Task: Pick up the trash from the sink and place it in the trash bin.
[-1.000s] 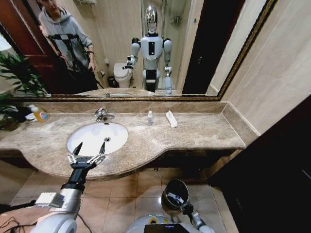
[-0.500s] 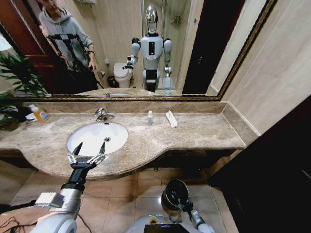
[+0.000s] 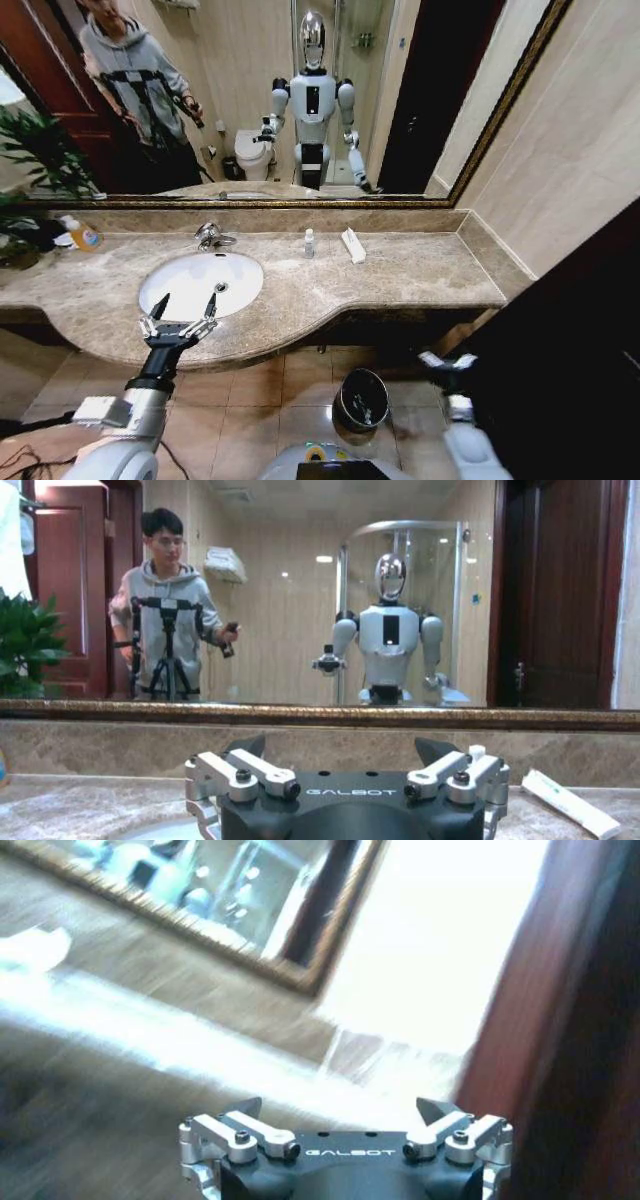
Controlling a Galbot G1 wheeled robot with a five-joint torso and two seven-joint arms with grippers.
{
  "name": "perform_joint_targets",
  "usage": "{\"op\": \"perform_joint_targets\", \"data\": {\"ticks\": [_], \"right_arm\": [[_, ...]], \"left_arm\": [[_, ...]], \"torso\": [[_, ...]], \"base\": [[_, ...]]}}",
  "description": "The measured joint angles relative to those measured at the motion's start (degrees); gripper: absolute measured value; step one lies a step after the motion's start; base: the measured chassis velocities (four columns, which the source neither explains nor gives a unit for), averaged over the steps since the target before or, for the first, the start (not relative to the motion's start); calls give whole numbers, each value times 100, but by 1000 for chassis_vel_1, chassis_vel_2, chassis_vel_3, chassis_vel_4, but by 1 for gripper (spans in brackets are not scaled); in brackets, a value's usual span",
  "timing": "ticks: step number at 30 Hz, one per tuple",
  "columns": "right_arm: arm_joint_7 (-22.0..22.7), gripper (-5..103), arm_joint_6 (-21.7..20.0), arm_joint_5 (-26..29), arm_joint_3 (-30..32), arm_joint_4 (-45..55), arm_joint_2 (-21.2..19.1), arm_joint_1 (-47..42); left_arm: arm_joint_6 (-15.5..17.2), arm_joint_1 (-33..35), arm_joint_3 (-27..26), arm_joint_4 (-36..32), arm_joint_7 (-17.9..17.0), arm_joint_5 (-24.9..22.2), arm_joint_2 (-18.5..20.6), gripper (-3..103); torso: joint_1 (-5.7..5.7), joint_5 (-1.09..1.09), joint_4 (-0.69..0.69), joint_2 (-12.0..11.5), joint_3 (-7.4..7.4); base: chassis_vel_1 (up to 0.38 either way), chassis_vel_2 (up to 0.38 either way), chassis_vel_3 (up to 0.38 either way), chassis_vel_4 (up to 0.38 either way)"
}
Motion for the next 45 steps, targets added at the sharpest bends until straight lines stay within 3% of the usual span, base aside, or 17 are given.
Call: {"op": "perform_joint_targets", "data": {"ticks": [7, 9, 10, 12, 13, 16, 17, 23, 25, 28, 33, 38, 39, 45], "right_arm": [[-119, 100, -616, 478, 40, 1511, 121, -452], [-458, 100, -1015, 819, -308, 2214, 137, -477], [-458, 100, -1015, 819, -308, 2214, 137, -477], [-992, 100, -1584, 1301, -760, 2583, 22, -266], [-992, 100, -1584, 1301, -760, 2583, 22, -266], [-1394, 100, -2319, 1683, -1414, 2628, -320, 307], [-1394, 100, -2319, 1683, -1414, 2628, -320, 307], [-1525, 100, -2842, 1631, -2273, 2163, -666, 1386], [-1403, 100, -3223, 1854, -2947, 1704, -875, 2101], [-1391, 100, -3348, 1837, -3391, 1165, -947, 2659], [-1448, 100, -3441, 1688, -3912, 259, -847, 3604], [-1461, 100, -3470, 1565, -4100, -149, -758, 4081], [-1489, 100, -3556, 1443, -4214, -715, -633, 4664], [-1591, 100, -3820, 1411, -4316, -1615, -481, 5287]], "left_arm": [[0, 0, 0, 0, 0, 0, 0, 100], [0, 0, 0, 0, 0, 0, 0, 100], [0, 0, 0, 0, 0, 0, 0, 100], [0, 0, 0, 0, 0, 0, 0, 100], [0, 0, 0, 0, 0, 0, 0, 100], [0, 0, 0, 0, -1, 0, 0, 100], [0, 0, 0, 0, -1, 0, 0, 100], [0, 0, 0, 0, -1, 0, 0, 100], [0, 0, 0, 0, 1, 0, 0, 100], [0, 0, 0, 0, -1, 0, 0, 100], [0, 0, 0, 0, 0, 0, 0, 100], [0, 0, 0, 0, -1, 0, 0, 100], [0, 0, -1, 0, -2, 0, -1, 100], [0, 0, 0, 0, -1, 0, 0, 100]], "torso": [[-1, 3, 0, 0, 0], [0, 1, 0, 0, 0], [0, 1, 0, 0, 0], [-1, 1, 1, 0, 0], [-1, 1, 1, 0, 0], [0, 4, 2, 0, 0], [0, 4, 2, 0, 0], [0, 3, 2, 0, 1], [1, 3, 2, 0, 1], [1, 4, 2, -1, 1], [1, 3, 1, -1, 1], [1, 1, 2, 0, 1], [1, 1, 4, -1, 1], [1, 3, 2, -1, 1]], "base": [[0, 0, 0, 0], [0, 0, 0, 0], [0, 0, 0, 0], [0, 0, 0, 0], [0, 0, 0, 0], [0, 0, 0, 0], [0, 0, 0, 0], [0, 0, 0, 0], [0, 0, 0, 0], [0, 0, 0, 0], [0, 0, 0, 0], [0, 0, 0, 0], [0, 0, 0, 0], [0, 0, 0, 0]]}}
